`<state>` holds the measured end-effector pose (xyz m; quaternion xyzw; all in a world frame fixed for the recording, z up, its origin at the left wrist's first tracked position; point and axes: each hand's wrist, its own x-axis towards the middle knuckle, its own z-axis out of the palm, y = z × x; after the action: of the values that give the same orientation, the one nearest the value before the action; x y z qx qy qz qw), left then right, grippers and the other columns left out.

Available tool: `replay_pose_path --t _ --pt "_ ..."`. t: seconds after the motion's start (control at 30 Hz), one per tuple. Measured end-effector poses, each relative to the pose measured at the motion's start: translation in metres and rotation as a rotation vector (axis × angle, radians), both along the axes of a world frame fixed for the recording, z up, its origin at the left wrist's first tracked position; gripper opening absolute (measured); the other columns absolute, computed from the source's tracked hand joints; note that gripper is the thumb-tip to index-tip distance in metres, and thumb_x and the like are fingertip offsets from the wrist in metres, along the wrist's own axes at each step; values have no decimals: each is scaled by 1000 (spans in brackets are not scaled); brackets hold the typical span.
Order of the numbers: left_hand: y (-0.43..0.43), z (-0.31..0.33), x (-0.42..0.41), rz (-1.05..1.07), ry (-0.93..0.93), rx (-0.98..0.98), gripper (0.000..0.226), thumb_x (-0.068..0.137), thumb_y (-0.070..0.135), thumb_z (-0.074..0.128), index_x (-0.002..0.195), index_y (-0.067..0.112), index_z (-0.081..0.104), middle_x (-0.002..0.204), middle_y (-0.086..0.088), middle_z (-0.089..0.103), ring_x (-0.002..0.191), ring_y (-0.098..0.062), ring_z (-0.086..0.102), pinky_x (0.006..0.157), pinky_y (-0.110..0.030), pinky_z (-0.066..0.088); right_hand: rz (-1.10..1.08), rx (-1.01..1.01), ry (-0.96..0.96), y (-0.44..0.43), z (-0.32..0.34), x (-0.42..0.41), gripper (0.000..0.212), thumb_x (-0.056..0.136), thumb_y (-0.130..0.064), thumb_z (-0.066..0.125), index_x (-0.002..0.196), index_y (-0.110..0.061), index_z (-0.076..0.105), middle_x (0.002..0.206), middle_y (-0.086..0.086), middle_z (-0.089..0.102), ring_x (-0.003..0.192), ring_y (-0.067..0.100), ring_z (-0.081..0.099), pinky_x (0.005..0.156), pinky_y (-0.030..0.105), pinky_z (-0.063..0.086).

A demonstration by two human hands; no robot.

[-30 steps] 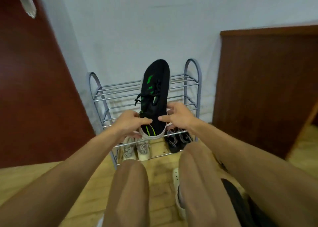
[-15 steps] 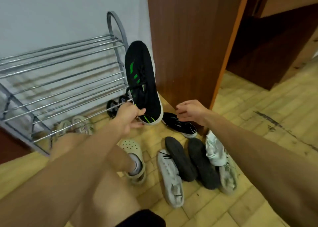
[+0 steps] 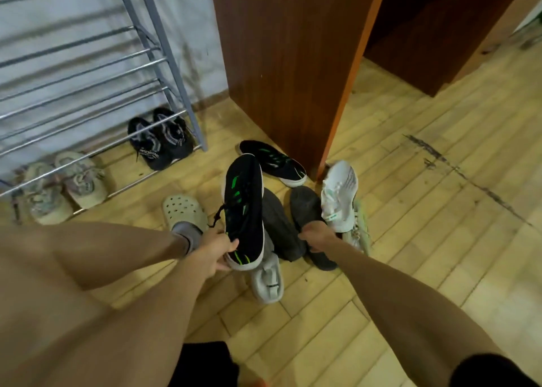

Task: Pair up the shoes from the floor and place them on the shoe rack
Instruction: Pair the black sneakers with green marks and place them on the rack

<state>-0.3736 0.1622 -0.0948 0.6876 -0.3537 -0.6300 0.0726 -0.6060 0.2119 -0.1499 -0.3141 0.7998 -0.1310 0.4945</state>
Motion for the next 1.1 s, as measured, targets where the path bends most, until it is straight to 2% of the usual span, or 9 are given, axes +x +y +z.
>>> replay_pose_path --t 0.1,0.23,0.37,0.43,0.47,0.57,0.67,0.8,1.1 --pt "-6 -8 4 54 -33 3 31 92 10 57 123 11 50 132 -15 56 116 -36 55 75 -46 50 83 -1 55 1 -15 5 38 92 -19 57 118 8 61 120 26 62 108 38 60 97 46 50" --pt "-10 -18 8 116 -32 35 42 93 11 56 133 7 44 134 -14 54 118 -35 54 73 -43 50 75 -81 134 -25 -15 6 41 91 -19 59 130 -6 56 133 16 58 123 32 52 101 37 42" --pt "-49 -19 17 64 -16 76 51 95 10 53 142 5 34 146 -12 43 130 -33 44 94 -49 46 211 -156 258 -74 -13 5 35 95 -16 47 125 -2 57 122 20 61 114 35 57 94 38 45" --pt "-72 -22 17 43 -35 65 51 95 10 53 142 6 35 147 -12 42 131 -33 43 98 -50 45 289 -159 310 -100 -14 6 25 93 -13 46 109 1 60 105 18 62 104 35 58 83 39 47" --pt "-81 -26 15 47 -32 68 51 94 10 53 142 6 36 147 -11 42 131 -33 43 96 -49 46 321 -156 329 -113 -17 5 21 92 -12 48 105 0 60 102 16 61 102 34 57 80 38 48" --pt "-96 -42 7 111 34 72 48 93 10 56 138 7 41 142 -11 47 126 -32 48 78 -41 50 434 -151 429 -146 -30 5 46 89 -13 52 133 0 46 133 20 47 121 37 48 95 44 47" --pt "-103 -61 5 137 84 45 41 90 11 61 130 8 51 130 -10 58 110 -31 58 62 -36 53 458 -123 536 -179 -43 2 52 87 -10 50 137 -1 37 138 21 38 128 39 38 100 48 42" --pt "-115 -78 12 90 93 72 39 89 10 63 126 5 54 118 -14 65 99 -30 64 71 -39 56 544 -101 713 -206 -67 -3 59 88 -8 52 143 -5 31 148 17 31 136 35 32 106 48 36" --pt "-114 -89 12 196 175 42 38 80 9 73 117 13 62 111 -6 69 99 -26 66 68 -36 60 614 -211 868 -221 -71 -5 34 93 -5 47 127 -4 49 126 16 57 117 34 54 97 44 42"
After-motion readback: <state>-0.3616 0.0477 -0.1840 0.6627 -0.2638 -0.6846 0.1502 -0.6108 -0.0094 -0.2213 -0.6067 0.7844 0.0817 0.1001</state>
